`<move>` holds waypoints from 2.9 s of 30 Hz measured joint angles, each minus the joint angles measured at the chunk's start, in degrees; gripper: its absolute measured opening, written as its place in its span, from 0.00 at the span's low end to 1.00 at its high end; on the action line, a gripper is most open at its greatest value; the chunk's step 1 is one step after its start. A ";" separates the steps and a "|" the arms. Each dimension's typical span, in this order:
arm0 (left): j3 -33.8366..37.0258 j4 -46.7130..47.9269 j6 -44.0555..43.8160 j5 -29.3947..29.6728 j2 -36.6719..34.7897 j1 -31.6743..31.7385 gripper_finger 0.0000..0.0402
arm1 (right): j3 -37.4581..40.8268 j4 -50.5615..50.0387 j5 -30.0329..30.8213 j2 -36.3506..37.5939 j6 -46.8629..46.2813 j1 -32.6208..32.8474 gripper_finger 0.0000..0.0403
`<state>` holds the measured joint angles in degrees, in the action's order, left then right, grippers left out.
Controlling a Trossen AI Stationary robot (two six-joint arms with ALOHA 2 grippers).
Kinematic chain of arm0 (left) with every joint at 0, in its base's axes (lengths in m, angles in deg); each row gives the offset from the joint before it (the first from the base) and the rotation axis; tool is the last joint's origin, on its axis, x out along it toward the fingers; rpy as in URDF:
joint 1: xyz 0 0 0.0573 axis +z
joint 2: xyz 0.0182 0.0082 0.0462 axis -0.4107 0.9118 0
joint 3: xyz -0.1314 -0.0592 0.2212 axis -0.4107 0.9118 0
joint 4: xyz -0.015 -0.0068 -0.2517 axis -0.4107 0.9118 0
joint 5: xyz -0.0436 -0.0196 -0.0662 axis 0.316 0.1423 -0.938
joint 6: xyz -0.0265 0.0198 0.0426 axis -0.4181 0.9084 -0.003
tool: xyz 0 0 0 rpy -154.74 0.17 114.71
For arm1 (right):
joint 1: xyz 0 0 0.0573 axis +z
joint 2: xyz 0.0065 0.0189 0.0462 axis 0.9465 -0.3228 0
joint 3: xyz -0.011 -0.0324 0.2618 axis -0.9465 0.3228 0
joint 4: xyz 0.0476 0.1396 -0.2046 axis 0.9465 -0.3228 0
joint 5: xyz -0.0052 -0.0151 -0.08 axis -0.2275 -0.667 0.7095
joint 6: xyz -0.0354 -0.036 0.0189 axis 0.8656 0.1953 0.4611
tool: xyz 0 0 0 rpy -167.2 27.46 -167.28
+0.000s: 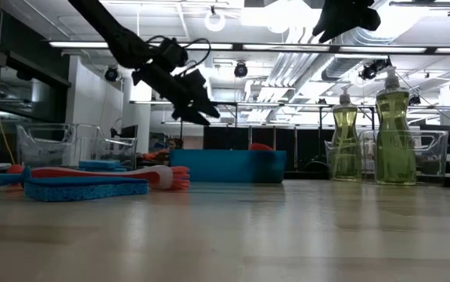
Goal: Pick & Place Kitchen Sink Supplies
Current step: Put the red dish brush into the blue bin
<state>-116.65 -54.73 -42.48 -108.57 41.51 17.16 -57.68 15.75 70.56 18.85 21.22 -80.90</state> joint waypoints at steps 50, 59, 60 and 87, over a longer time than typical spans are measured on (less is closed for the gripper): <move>-1.54 59.82 28.65 12.23 -19.94 -26.56 0.83 | 0.00 -0.24 -8.42 0.02 9.46 0.04 0.32; -1.54 57.13 25.35 14.64 -16.90 -32.98 0.83 | 0.00 -0.24 -8.39 0.02 9.51 0.04 0.32; -1.54 57.08 24.64 15.50 -16.18 -33.67 0.83 | 0.00 -0.24 -8.39 0.02 9.51 0.04 0.32; 12.41 39.03 10.83 18.51 -10.20 -37.03 0.83 | 0.00 -0.26 -10.71 0.02 10.53 0.04 0.32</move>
<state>-104.24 -15.70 -31.65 -90.06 31.32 -19.87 -57.68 15.49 59.85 18.87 31.75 -80.86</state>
